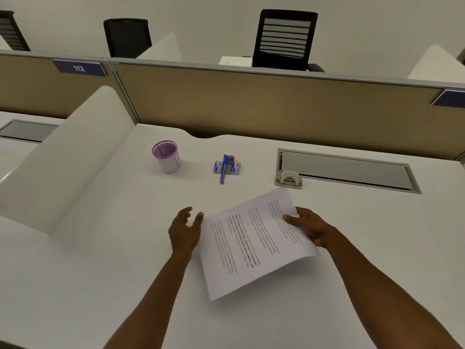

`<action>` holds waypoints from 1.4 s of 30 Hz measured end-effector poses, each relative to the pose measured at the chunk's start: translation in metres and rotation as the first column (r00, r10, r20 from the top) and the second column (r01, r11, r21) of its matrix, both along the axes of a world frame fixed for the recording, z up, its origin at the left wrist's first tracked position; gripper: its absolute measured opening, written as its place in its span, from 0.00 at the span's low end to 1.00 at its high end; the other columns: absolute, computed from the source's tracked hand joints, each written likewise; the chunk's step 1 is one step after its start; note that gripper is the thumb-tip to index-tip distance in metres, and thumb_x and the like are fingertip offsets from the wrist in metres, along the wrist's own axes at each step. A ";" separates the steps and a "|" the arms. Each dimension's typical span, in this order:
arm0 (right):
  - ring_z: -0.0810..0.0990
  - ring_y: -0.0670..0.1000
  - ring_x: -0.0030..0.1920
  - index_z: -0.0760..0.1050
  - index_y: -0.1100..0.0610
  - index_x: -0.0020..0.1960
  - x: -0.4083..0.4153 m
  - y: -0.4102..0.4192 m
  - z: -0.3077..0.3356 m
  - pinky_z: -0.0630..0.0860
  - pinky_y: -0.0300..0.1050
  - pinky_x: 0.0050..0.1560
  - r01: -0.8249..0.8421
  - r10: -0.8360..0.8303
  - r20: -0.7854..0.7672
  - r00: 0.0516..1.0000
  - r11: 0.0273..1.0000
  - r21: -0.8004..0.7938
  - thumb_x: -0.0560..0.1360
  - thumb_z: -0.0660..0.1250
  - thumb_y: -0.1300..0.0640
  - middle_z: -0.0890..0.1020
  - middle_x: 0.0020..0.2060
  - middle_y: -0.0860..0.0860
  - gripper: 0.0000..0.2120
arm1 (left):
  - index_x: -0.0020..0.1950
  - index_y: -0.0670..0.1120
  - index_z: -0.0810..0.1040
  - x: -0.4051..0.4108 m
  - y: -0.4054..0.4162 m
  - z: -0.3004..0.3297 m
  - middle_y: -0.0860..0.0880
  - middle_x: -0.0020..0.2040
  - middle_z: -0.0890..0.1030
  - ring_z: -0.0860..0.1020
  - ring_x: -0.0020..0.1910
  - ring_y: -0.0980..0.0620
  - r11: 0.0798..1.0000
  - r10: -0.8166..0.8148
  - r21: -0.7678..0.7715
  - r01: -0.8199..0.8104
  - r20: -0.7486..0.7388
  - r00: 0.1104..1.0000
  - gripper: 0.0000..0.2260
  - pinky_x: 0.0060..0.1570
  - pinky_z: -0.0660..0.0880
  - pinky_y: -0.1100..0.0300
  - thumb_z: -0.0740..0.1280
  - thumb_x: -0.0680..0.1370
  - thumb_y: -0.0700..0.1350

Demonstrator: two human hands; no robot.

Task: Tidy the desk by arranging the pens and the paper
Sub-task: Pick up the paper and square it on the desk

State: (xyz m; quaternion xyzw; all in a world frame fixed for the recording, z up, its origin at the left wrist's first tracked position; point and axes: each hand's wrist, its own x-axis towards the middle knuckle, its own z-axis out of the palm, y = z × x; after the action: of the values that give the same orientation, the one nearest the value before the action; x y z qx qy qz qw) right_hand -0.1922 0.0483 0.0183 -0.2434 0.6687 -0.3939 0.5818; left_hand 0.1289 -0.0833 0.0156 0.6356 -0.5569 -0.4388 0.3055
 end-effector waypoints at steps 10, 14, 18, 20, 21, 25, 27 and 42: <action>0.85 0.59 0.50 0.76 0.57 0.62 -0.001 0.030 -0.018 0.83 0.57 0.49 0.163 -0.164 -0.028 0.986 0.985 -0.051 0.77 0.69 0.52 0.86 0.52 0.56 0.16 | 0.67 0.49 0.73 -0.028 0.038 -0.014 0.46 0.57 0.82 0.83 0.50 0.47 0.935 -0.106 0.296 0.196 -0.295 0.950 0.13 0.48 0.81 0.48 0.62 0.82 0.45; 0.85 0.60 0.51 0.76 0.58 0.62 -0.001 0.035 -0.018 0.80 0.63 0.54 0.185 -0.188 -0.078 0.979 0.982 -0.044 0.79 0.67 0.53 0.85 0.54 0.57 0.15 | 0.67 0.47 0.72 -0.036 0.033 -0.014 0.45 0.57 0.82 0.83 0.50 0.45 0.921 -0.188 0.282 0.267 -0.278 0.942 0.13 0.51 0.80 0.43 0.60 0.82 0.42; 0.85 0.57 0.50 0.77 0.55 0.61 0.001 0.037 -0.018 0.82 0.57 0.51 0.269 -0.272 -0.141 0.952 0.962 -0.043 0.80 0.64 0.47 0.85 0.52 0.54 0.15 | 0.67 0.48 0.72 -0.043 0.026 -0.015 0.44 0.58 0.82 0.83 0.52 0.44 0.899 -0.244 0.288 0.329 -0.294 0.924 0.13 0.53 0.79 0.40 0.60 0.82 0.43; 0.84 0.57 0.50 0.77 0.54 0.57 0.000 0.037 -0.019 0.81 0.55 0.52 0.331 -0.328 -0.193 0.925 0.943 -0.017 0.81 0.60 0.45 0.84 0.51 0.54 0.14 | 0.67 0.48 0.72 -0.048 0.022 -0.015 0.46 0.57 0.82 0.83 0.51 0.45 0.892 -0.268 0.284 0.353 -0.299 0.916 0.13 0.52 0.80 0.41 0.61 0.82 0.44; 0.84 0.57 0.50 0.77 0.55 0.55 0.000 0.036 -0.020 0.81 0.55 0.53 0.353 -0.346 -0.215 0.913 0.935 -0.006 0.82 0.58 0.46 0.83 0.51 0.55 0.15 | 0.66 0.49 0.72 -0.051 0.019 -0.015 0.47 0.55 0.82 0.83 0.50 0.46 0.889 -0.281 0.283 0.361 -0.287 0.916 0.13 0.50 0.81 0.43 0.61 0.82 0.46; 0.82 0.56 0.48 0.76 0.56 0.51 0.002 0.035 -0.025 0.77 0.50 0.48 0.380 -0.354 -0.338 0.872 0.925 0.013 0.83 0.55 0.49 0.82 0.51 0.57 0.15 | 0.67 0.49 0.71 -0.062 0.012 -0.020 0.46 0.58 0.81 0.82 0.49 0.48 0.924 -0.253 0.256 0.283 -0.142 0.957 0.16 0.48 0.80 0.50 0.63 0.81 0.51; 0.81 0.56 0.49 0.76 0.58 0.55 0.003 0.034 -0.027 0.76 0.50 0.49 0.396 -0.364 -0.373 0.853 0.918 0.010 0.83 0.55 0.49 0.82 0.53 0.57 0.15 | 0.67 0.48 0.72 -0.067 0.010 -0.022 0.44 0.60 0.80 0.80 0.50 0.48 0.959 -0.160 0.228 0.168 -0.054 0.986 0.16 0.49 0.78 0.52 0.64 0.80 0.49; 0.81 0.58 0.50 0.78 0.55 0.53 -0.018 0.028 -0.023 0.77 0.55 0.55 0.596 -0.555 -0.422 0.717 0.802 -0.043 0.81 0.61 0.52 0.82 0.52 0.55 0.10 | 0.69 0.47 0.74 -0.105 -0.016 -0.009 0.45 0.64 0.78 0.78 0.60 0.44 0.974 -0.150 0.161 0.160 -0.073 0.986 0.16 0.64 0.74 0.47 0.62 0.81 0.40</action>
State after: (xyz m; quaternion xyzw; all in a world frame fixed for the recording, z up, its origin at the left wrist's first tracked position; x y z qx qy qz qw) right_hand -0.2103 0.0760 -0.0042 -0.0727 0.8366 -0.4616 0.2858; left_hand 0.0242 -0.0995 0.0067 0.5998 -0.5570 -0.5251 0.2327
